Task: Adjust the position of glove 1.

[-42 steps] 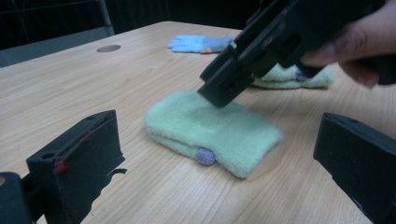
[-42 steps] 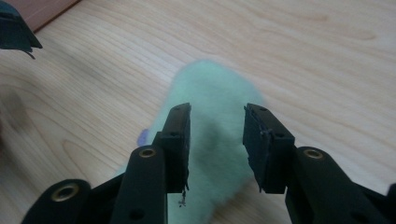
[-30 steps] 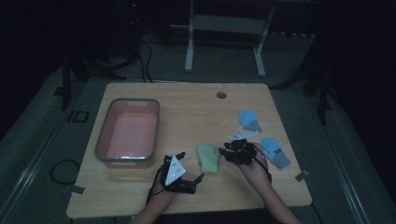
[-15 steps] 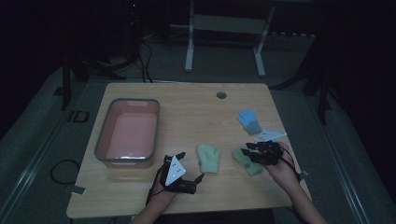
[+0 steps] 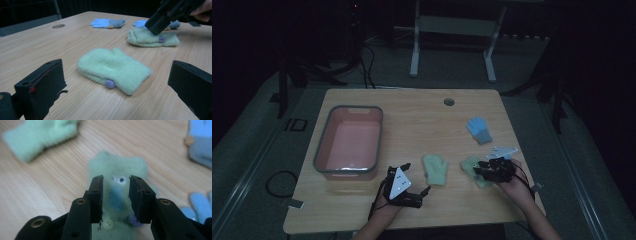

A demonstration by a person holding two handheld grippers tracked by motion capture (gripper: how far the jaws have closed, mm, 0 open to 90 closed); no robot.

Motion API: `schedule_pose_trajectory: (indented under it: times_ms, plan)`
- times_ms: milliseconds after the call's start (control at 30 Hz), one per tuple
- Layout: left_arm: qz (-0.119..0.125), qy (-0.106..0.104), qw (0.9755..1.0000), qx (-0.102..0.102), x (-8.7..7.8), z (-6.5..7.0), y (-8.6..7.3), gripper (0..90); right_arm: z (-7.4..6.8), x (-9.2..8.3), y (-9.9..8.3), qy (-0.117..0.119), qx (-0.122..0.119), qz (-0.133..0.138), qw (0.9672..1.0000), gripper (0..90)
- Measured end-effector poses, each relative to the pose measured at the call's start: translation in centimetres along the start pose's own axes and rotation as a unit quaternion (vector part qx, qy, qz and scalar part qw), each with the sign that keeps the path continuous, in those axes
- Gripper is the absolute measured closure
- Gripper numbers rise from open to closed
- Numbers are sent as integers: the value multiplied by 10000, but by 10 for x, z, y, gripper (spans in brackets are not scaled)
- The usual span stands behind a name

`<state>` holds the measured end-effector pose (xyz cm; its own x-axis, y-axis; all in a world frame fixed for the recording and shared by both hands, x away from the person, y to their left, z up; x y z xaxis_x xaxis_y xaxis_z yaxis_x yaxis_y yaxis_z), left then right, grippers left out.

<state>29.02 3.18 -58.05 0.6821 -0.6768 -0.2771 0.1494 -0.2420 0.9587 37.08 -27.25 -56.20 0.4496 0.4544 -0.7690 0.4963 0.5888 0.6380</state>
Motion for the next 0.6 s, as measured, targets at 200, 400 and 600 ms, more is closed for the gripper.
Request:
schedule_pose_trajectory:
  times_ms: [200, 400, 600]
  plan:
    - [-1, 0, 10000, 12, 0, 0, 0, 11, 5, 7, -7, 184, 21, 29, 9998, 650]
    - [-1, 1, 10000, 13, 0, 0, 0, 11, -1, 8, -6, 64, 46, -35, 10000, 818]
    - [-3, 8, 10000, 19, 0, 0, 0, 11, -6, 6, -4, -183, 406, 9, 9990, 861]
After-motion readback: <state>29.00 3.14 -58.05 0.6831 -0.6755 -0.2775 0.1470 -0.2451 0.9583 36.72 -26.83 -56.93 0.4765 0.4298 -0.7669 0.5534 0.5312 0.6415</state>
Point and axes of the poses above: each handheld gripper's, and its own axes: x roughly forward along the jaws, y roughly out of its top, z roughly to its right, the point moved 4 cm from there along x, roughly forward along the jaws
